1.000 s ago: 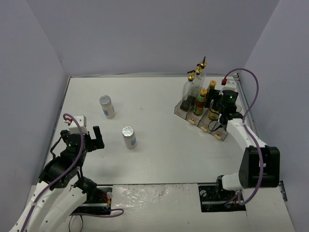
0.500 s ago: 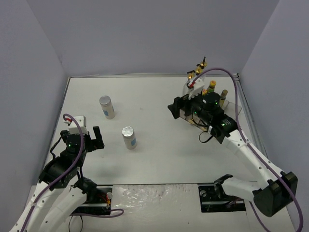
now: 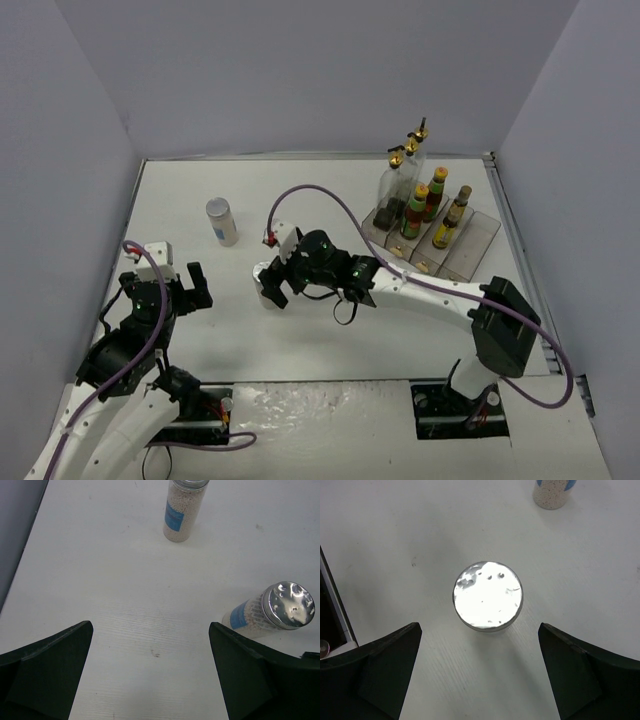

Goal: Organize the condiment bottles

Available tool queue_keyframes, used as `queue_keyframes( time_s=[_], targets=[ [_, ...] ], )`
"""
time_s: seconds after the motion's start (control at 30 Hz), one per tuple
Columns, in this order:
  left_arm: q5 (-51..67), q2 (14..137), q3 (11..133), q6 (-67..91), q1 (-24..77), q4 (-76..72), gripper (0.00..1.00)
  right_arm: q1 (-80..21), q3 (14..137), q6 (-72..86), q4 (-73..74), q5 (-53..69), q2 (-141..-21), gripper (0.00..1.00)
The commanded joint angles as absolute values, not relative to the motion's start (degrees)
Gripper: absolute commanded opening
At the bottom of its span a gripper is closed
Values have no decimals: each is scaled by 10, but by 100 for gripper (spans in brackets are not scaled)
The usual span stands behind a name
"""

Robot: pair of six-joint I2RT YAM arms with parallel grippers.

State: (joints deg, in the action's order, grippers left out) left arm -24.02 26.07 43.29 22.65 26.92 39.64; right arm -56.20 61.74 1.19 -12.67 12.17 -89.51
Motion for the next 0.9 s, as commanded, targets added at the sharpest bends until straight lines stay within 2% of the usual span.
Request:
queue_keyframes(
  time_s=[0.0, 0.2, 0.33, 0.43, 0.57, 0.63, 0.77, 0.87],
  targets=[
    [-251, 270, 444, 228, 265, 368, 100, -580, 680, 5, -203, 75, -939, 100],
    [-250, 269, 445, 228, 265, 370, 100, -587, 702, 5, -214, 63, -1002, 100],
    [-251, 268, 445, 228, 265, 370, 100, -590, 704, 5, -214, 67, -1022, 96],
    [-251, 268, 445, 228, 265, 370, 100, -589, 690, 5, -216, 62, -1022, 82],
    [-250, 268, 445, 228, 265, 369, 100, -585, 660, 7, -222, 47, -998, 57],
    [-250, 268, 445, 228, 265, 368, 100, -579, 636, 11, -226, 40, -983, 40],
    [-249, 268, 445, 228, 265, 368, 100, -555, 591, 27, -227, 12, -928, 16],
    [-249, 269, 445, 227, 265, 368, 100, -514, 545, 39, -220, 2, -859, 9]
  ],
)
